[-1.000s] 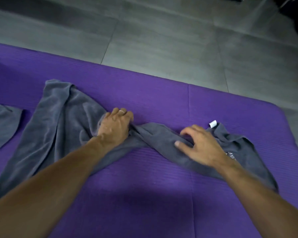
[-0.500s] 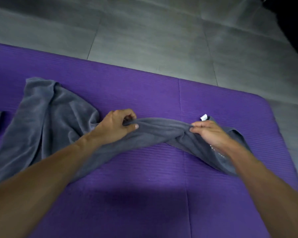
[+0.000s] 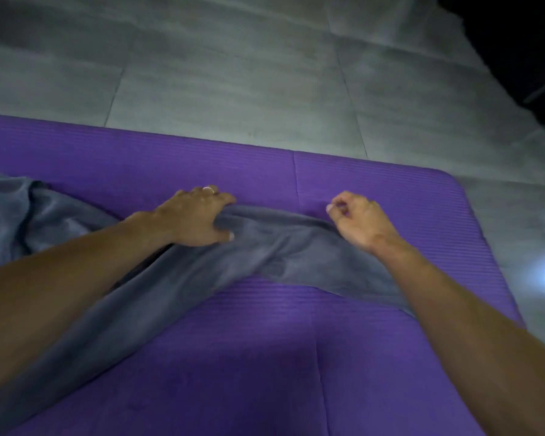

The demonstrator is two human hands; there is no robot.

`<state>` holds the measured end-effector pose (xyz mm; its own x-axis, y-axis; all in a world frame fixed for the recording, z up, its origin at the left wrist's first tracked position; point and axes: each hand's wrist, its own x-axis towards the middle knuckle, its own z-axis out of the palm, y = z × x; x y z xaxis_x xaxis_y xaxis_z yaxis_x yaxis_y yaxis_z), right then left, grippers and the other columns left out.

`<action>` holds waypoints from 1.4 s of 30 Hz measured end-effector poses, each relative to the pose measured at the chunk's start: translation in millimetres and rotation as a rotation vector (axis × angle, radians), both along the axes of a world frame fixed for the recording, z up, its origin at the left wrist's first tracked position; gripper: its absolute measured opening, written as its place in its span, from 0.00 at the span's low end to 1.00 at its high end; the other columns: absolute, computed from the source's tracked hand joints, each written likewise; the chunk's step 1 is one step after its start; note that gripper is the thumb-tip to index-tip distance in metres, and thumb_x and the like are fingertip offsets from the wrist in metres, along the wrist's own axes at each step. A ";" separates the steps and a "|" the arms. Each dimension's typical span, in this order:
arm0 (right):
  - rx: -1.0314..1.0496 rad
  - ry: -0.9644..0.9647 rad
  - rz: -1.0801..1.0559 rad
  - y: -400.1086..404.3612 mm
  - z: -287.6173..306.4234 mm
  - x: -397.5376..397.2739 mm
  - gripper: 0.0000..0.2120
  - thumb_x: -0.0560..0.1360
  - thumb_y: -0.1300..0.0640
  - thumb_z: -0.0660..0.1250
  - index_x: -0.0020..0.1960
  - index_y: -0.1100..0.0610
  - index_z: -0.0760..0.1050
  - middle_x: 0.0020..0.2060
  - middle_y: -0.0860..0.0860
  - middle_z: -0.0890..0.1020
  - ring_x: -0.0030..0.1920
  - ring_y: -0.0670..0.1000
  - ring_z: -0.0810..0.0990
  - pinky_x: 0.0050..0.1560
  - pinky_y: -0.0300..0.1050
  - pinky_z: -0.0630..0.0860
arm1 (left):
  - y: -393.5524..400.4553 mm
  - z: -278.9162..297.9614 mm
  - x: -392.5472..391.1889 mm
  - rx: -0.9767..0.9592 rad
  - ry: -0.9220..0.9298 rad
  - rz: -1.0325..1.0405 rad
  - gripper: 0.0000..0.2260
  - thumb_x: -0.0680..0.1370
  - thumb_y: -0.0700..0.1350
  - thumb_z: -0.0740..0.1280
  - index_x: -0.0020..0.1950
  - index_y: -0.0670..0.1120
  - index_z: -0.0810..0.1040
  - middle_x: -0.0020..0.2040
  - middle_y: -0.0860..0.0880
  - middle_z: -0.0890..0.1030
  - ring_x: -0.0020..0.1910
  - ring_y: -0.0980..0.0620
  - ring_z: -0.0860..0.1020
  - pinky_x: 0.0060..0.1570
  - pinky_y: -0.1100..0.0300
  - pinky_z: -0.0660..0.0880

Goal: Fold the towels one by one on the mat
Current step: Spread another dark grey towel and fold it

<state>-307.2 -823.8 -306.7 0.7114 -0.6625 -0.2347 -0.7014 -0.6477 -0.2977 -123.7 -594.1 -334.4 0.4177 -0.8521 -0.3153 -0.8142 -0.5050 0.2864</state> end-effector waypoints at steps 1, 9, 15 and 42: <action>0.015 0.008 -0.007 -6.3 -4.3 -12.9 0.11 0.80 0.48 0.59 0.52 0.52 0.78 0.53 0.54 0.82 0.56 0.57 0.78 0.59 0.51 0.73 | -8.8 0.5 -4.0 -0.023 0.022 -0.026 0.28 0.77 0.60 0.64 0.73 0.51 0.65 0.66 0.46 0.71 0.65 0.46 0.71 0.63 0.49 0.66; 0.005 0.109 -0.531 -86.3 -25.1 -147.1 0.22 0.78 0.51 0.63 0.69 0.57 0.70 0.64 0.62 0.74 0.64 0.64 0.73 0.64 0.58 0.70 | -130.9 6.7 -60.1 -0.131 0.074 -0.252 0.23 0.81 0.55 0.58 0.75 0.50 0.63 0.71 0.46 0.70 0.70 0.46 0.67 0.68 0.51 0.64; 0.124 0.045 -0.393 -89.8 -45.3 -186.8 0.11 0.73 0.58 0.69 0.33 0.53 0.72 0.35 0.54 0.80 0.42 0.56 0.80 0.39 0.42 0.66 | -199.7 -13.4 -147.9 -0.203 0.024 -0.336 0.20 0.78 0.59 0.61 0.68 0.51 0.72 0.61 0.49 0.75 0.62 0.47 0.70 0.60 0.49 0.68; -0.039 -0.073 -0.578 -118.8 -37.7 -324.0 0.18 0.74 0.54 0.68 0.61 0.60 0.75 0.54 0.61 0.79 0.56 0.64 0.77 0.56 0.55 0.74 | -313.3 -26.2 -219.9 -0.095 0.080 -0.062 0.32 0.76 0.58 0.67 0.74 0.44 0.63 0.71 0.41 0.66 0.70 0.41 0.65 0.67 0.43 0.65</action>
